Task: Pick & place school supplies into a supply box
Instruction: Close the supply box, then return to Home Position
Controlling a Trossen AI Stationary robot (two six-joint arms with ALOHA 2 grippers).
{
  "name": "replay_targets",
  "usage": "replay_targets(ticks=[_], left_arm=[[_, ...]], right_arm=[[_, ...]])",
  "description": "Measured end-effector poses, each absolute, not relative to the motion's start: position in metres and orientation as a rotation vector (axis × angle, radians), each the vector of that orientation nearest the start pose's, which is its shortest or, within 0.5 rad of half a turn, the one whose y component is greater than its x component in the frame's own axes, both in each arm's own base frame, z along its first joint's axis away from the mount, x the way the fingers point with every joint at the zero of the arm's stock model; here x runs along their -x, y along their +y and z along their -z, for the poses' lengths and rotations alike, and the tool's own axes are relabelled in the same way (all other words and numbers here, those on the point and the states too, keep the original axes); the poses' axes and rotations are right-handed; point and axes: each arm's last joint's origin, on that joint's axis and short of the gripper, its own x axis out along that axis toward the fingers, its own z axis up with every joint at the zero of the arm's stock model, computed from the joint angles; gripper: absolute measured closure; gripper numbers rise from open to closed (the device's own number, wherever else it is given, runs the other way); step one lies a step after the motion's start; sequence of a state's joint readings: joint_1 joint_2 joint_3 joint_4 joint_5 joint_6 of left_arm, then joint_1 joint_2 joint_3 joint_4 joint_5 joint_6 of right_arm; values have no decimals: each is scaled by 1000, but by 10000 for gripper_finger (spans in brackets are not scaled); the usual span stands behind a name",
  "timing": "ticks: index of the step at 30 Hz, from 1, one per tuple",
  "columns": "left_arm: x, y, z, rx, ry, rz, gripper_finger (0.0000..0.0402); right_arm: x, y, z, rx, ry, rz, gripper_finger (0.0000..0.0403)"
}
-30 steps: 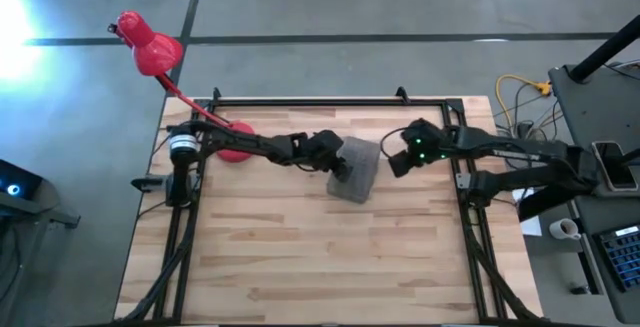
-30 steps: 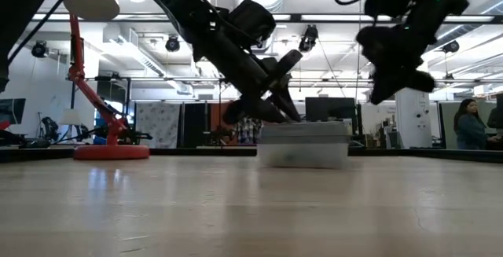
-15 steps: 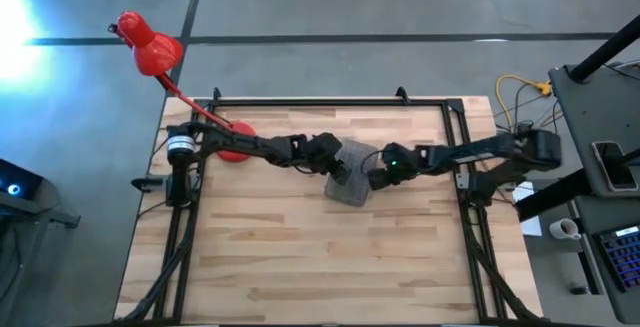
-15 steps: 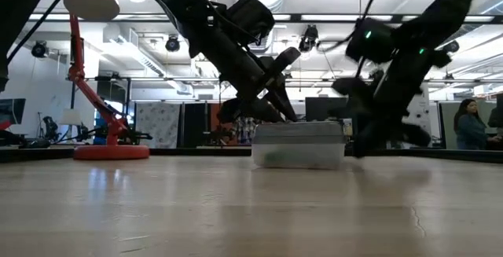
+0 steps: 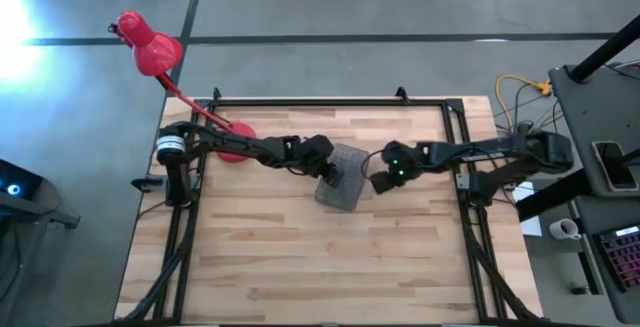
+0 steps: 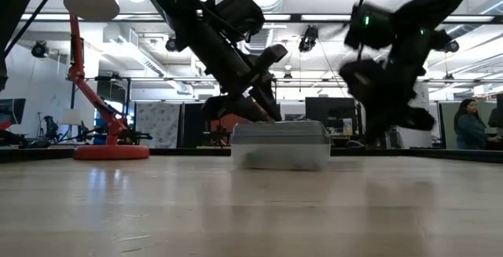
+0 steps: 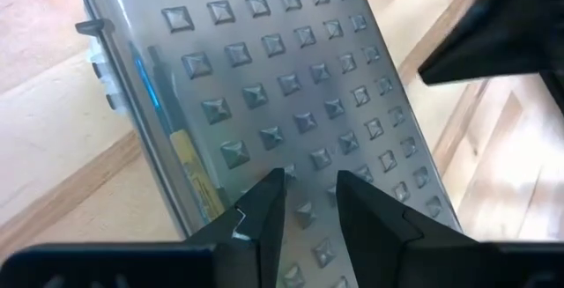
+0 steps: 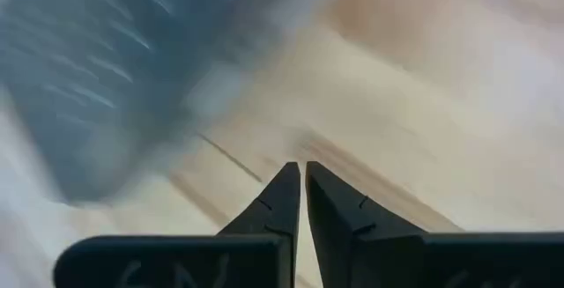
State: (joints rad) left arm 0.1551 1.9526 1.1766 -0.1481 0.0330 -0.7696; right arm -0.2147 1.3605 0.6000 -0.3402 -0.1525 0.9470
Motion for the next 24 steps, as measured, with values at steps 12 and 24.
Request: replay_targets(ticks=[12,24], left_arm=[[-375,49,-202,693,668,-478,309],[-263,-9,-302,547,326,-371,309]], right_arm=[[-240,-47,-180,-938,760,570,385],[-184,-12,-290,-471,339,208,385]])
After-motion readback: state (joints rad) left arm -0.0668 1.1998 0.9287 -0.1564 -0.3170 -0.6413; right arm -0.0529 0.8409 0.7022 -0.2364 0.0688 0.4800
